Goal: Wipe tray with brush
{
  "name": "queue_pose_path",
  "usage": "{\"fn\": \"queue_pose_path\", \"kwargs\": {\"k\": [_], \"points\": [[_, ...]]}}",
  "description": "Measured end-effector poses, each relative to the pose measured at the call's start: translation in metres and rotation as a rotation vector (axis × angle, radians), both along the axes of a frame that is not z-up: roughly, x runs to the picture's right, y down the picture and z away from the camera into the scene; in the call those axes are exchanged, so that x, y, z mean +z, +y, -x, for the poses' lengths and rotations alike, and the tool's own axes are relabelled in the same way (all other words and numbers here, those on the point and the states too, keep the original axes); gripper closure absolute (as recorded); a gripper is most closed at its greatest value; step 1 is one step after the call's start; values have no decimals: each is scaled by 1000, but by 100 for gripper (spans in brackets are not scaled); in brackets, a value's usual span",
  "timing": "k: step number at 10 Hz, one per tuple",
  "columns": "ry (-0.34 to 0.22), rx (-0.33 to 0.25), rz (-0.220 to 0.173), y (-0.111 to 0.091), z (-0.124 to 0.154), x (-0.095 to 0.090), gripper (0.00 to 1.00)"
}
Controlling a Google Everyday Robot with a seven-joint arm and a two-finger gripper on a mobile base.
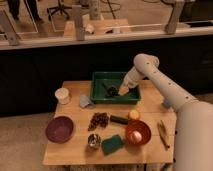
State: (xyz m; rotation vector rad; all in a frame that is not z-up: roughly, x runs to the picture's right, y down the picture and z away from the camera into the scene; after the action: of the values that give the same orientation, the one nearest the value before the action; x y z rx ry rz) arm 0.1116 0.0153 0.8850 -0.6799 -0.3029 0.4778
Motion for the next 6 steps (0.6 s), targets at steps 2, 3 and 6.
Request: {"fn": "queue_pose_path", "kwargs": {"k": [2, 3, 6], "points": [[27, 8, -2, -2, -7, 5, 95], [46, 12, -3, -3, -13, 8, 95], [109, 39, -3, -10, -41, 17, 95]]}}
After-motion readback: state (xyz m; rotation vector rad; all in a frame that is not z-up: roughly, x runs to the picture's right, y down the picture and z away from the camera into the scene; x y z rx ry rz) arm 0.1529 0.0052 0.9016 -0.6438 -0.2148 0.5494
